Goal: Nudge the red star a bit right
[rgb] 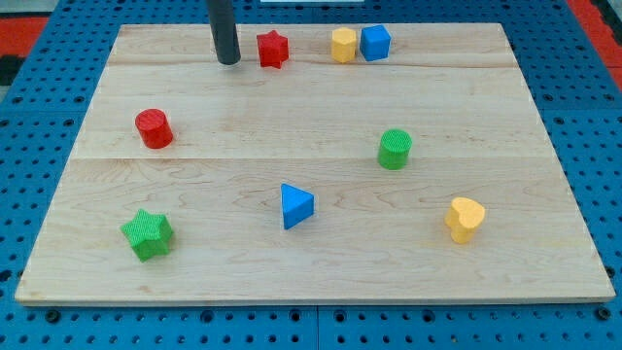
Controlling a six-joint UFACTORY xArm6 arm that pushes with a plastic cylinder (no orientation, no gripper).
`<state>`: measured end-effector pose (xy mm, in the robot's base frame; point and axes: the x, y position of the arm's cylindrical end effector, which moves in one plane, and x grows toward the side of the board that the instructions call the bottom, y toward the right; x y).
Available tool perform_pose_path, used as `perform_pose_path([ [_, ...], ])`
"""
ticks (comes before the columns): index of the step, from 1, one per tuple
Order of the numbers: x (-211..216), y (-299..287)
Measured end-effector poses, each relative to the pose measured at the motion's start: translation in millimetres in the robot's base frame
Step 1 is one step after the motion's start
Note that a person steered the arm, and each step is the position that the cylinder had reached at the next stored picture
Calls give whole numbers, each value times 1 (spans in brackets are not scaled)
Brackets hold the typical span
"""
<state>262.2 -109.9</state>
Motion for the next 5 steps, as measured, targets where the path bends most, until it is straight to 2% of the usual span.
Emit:
perform_pose_path([
  [2, -17, 17],
  [5, -17, 33],
])
